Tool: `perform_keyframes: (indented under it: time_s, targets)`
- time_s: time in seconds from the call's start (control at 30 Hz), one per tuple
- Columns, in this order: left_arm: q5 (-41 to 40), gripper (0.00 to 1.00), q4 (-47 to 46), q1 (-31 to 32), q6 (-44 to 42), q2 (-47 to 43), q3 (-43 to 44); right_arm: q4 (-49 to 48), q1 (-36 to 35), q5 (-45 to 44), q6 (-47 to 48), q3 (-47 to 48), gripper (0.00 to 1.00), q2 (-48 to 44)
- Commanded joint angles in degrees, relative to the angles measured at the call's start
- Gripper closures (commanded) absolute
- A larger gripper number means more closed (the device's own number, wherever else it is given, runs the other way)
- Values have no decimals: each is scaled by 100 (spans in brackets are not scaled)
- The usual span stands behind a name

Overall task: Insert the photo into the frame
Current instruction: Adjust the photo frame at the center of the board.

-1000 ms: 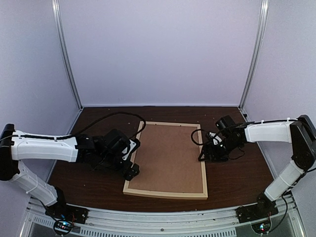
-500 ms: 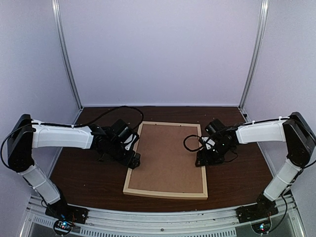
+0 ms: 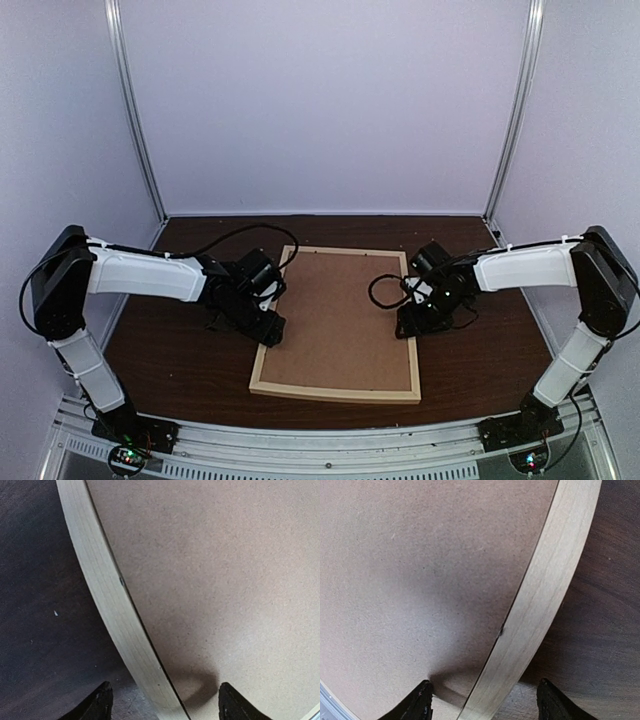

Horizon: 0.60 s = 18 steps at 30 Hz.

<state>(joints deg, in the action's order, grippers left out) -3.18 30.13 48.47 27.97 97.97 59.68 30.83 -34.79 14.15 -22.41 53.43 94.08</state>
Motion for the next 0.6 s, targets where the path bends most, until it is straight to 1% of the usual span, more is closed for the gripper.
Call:
perform_keyframes:
  time_s: [0.0,0.1,0.33,0.47,0.57]
  targets:
    - [-127,29,31,67,10,160,27,182,-45,-380,56,139,30,150]
    - [-293,32,153,175,60,255,39,178,-46,-394,87,167,31,225]
    - [-370,35,264,333,271,411,-27,180,-46,-481,195,220,32,451]
    - [-200,36,127,347,329,320,-124,219,-46,-531,262,282,34,588]
    - [19,38,18,345,345,210,-179,210,-46,-405,303,332,35,645]
